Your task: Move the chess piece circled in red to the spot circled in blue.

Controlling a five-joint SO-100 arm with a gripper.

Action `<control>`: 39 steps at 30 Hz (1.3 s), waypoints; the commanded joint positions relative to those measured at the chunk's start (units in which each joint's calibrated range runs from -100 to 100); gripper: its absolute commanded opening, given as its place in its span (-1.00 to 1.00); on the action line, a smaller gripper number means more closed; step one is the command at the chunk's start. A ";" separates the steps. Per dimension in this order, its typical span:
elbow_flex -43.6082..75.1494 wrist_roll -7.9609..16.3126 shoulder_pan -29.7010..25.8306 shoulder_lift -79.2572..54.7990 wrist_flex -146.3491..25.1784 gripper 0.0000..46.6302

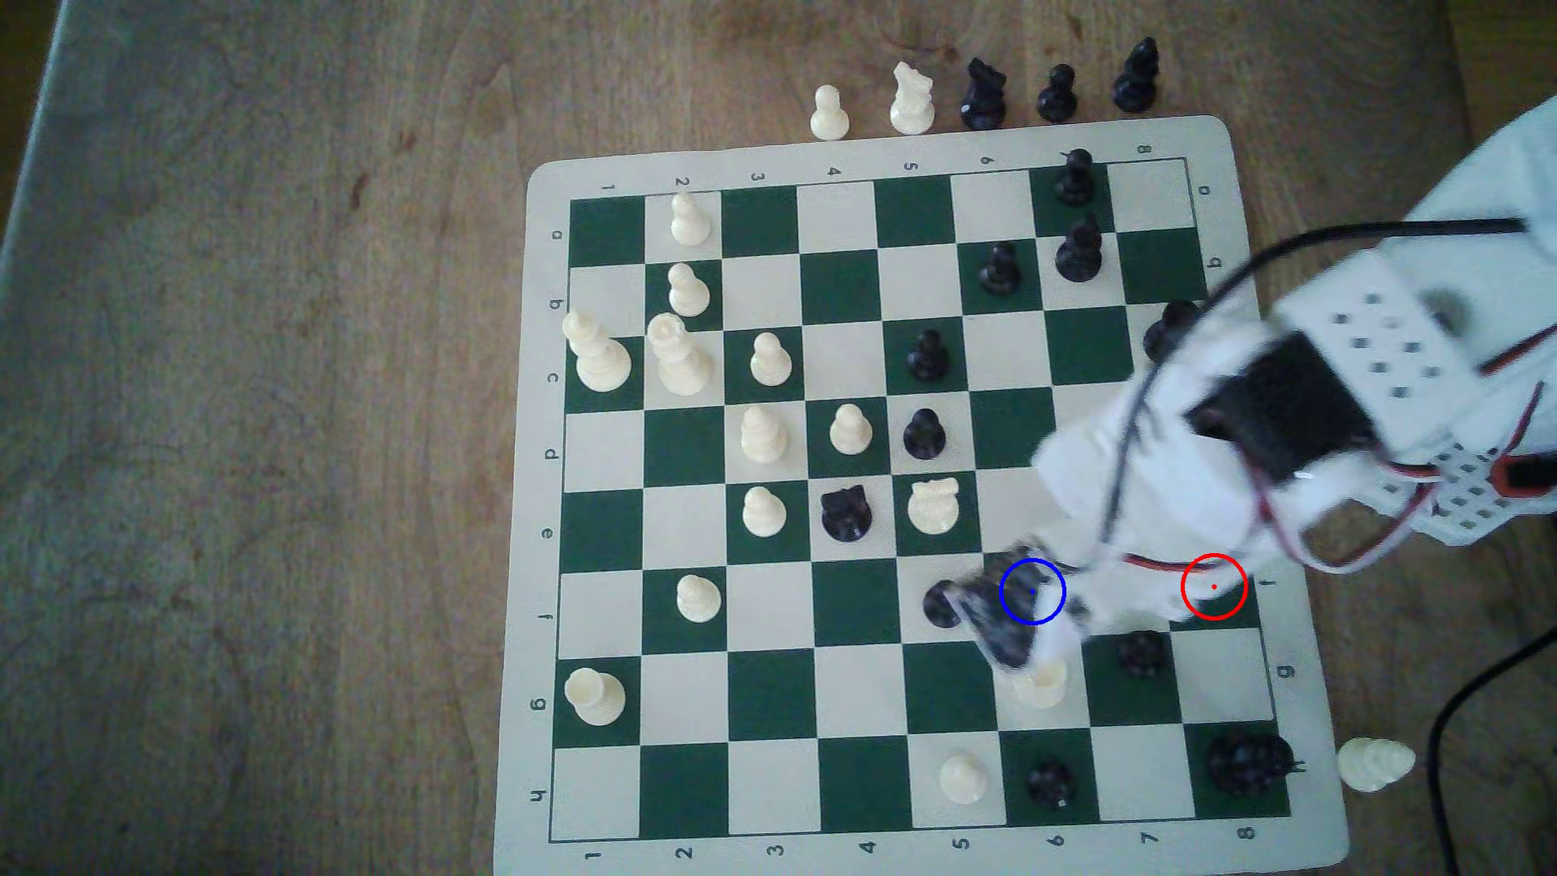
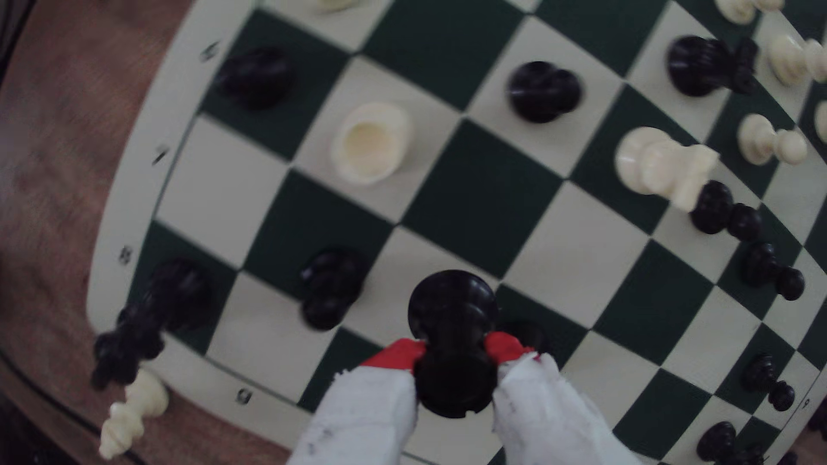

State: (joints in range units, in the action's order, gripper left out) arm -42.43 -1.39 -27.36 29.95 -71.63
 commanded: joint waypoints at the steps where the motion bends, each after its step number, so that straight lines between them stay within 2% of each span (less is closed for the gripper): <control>1: 5.35 -0.83 1.27 -3.47 5.21 -0.99; 19: 3.81 -2.25 2.84 -12.30 10.95 -0.99; 39: 2.63 -2.20 2.06 -14.42 13.48 -0.99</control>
State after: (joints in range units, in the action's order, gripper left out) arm -41.89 -3.54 -24.78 14.87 -58.65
